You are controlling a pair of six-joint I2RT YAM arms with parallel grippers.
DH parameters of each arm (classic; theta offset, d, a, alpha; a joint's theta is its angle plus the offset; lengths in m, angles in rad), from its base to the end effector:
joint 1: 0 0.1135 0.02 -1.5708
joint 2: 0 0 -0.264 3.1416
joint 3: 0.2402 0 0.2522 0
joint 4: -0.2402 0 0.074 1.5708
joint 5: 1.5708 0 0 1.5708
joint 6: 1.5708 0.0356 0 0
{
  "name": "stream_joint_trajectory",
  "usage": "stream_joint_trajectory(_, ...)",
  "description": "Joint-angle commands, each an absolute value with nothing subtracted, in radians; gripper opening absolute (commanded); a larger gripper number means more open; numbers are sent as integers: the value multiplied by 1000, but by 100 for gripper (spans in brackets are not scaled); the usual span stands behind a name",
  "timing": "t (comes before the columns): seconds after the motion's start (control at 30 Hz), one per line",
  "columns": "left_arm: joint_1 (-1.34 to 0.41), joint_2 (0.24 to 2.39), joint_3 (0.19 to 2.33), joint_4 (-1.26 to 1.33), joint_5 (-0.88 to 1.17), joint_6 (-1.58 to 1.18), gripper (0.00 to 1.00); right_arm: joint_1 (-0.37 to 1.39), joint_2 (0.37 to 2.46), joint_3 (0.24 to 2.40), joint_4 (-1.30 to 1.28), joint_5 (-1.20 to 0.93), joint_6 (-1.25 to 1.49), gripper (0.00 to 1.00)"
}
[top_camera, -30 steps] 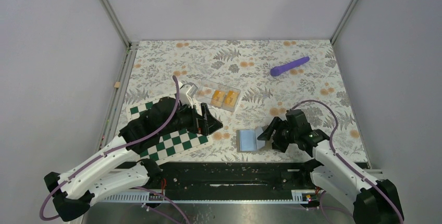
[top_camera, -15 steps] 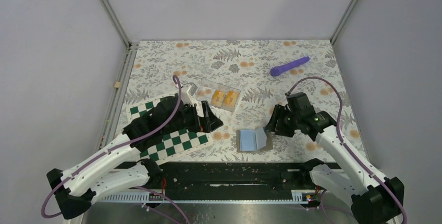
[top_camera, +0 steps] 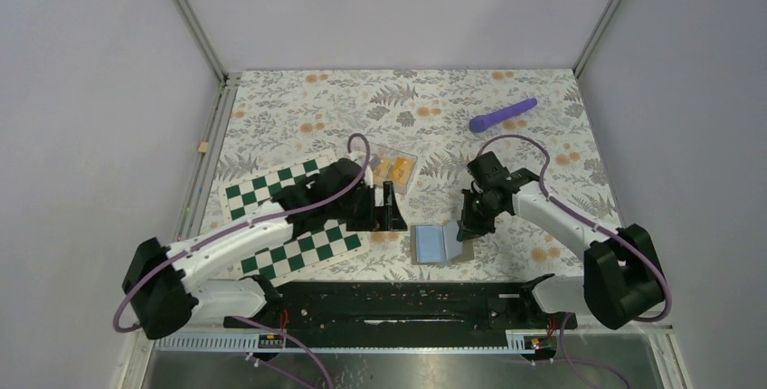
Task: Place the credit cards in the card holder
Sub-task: Place the card holder at the center of the board.
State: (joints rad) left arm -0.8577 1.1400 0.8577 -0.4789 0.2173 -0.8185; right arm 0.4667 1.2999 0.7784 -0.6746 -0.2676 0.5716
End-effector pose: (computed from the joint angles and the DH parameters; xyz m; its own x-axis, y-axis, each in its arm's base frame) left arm 0.1515 -0.1869 0.2677 -0.9221 -0.0237 -0.3862 0.2450 0.7367 -0.6302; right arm 0.2023 0.1125 0.1970 -0.9805 0.0902 -0.1747 0.0120 0.9143 0.4049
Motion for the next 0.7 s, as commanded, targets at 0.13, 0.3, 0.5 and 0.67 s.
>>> stream_joint_trajectory(0.13,-953,1448,969,-243,328,-847,56,474,1409,816,-670,-163,513,0)
stream_joint_trajectory(0.3,-977,1666,1060,-187,358,-855,27,458,1483,807,-653,-162,495,0)
stream_joint_trajectory(0.5,-982,1834,1115,-243,340,-874,2,426,1540,782,-649,-161,476,0)
stream_joint_trajectory(0.67,-983,1864,1058,-294,283,-910,0,416,1556,756,-642,-155,475,0)
